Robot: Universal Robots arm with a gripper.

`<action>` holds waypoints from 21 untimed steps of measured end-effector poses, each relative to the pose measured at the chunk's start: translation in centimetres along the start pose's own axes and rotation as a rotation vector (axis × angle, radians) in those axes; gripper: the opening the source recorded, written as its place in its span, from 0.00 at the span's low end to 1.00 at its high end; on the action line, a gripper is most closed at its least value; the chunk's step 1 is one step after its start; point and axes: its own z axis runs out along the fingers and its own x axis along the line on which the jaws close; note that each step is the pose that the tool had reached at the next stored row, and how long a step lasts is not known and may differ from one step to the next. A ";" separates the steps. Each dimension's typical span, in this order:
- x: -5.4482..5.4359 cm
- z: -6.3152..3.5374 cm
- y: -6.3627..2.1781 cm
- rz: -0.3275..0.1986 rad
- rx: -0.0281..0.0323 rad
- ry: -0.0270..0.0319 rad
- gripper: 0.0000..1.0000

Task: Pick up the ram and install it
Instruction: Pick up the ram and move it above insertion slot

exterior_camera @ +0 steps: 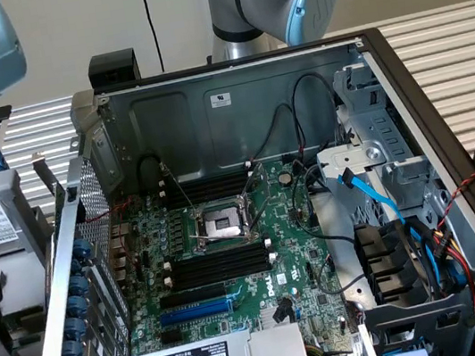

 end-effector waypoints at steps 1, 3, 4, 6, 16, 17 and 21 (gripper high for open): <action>0.0 0.00 0.00 0.000 0.0001 0.0000 0.14; 0.0 0.00 0.00 0.000 0.0000 0.0000 0.14; 0.0 0.00 0.00 0.000 0.0000 0.0000 0.14; 0.0 0.00 0.00 0.000 0.0000 0.0000 0.14; 0.1 -1.30 0.05 0.000 0.0041 -0.0002 0.14; 0.1 -1.64 0.06 0.000 0.0049 -0.0001 0.14; 0.1 -2.97 0.11 0.000 0.0086 -0.0002 0.14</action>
